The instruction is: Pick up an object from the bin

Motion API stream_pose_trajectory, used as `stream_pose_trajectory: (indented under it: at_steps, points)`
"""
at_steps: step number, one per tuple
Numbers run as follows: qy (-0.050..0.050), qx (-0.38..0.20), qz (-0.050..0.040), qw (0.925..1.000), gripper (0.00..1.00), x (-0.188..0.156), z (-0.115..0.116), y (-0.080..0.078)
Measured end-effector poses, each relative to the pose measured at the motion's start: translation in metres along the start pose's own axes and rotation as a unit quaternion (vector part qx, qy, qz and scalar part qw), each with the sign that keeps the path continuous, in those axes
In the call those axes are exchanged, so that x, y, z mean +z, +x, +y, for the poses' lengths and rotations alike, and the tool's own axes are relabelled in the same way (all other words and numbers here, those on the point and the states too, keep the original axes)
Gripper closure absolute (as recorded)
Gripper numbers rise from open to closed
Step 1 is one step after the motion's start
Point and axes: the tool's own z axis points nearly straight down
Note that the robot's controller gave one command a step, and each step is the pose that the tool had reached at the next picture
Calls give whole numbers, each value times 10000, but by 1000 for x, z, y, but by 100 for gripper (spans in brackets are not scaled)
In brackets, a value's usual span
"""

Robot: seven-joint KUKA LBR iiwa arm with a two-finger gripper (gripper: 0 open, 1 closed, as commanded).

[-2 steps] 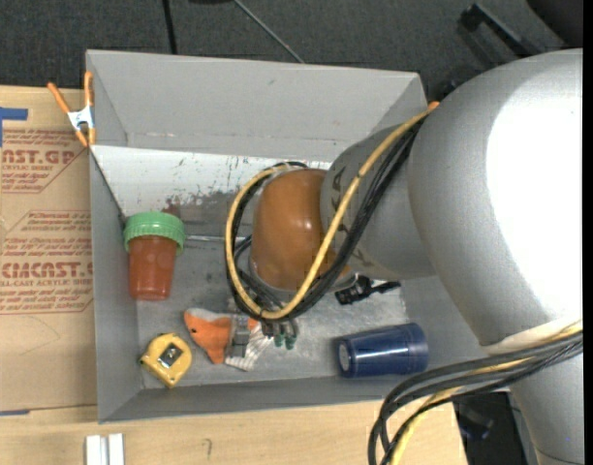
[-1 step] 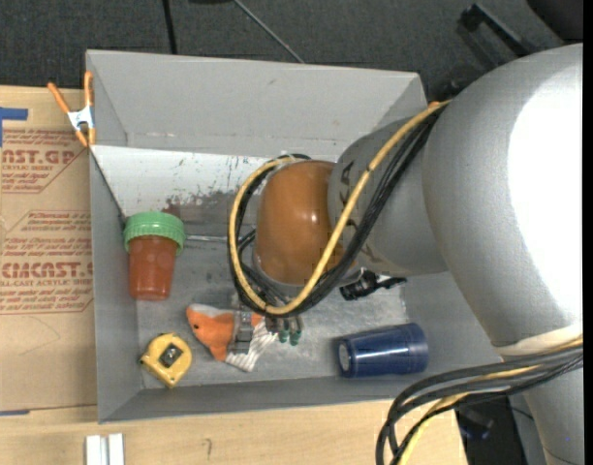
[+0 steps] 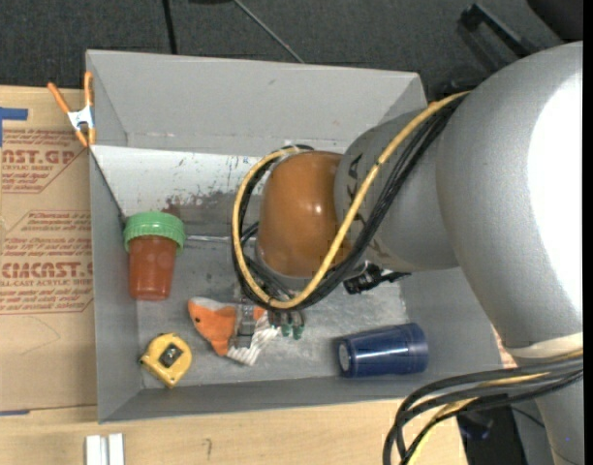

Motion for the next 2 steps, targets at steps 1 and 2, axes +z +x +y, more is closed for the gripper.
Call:
stream_pose_trajectory:
  at_steps: [1, 2]
  points:
    - [-4, -1, -14, 10000, 100, -12, 0, 0]
    - [1, -2, 5, 10000, 100, -24, 0, 1]
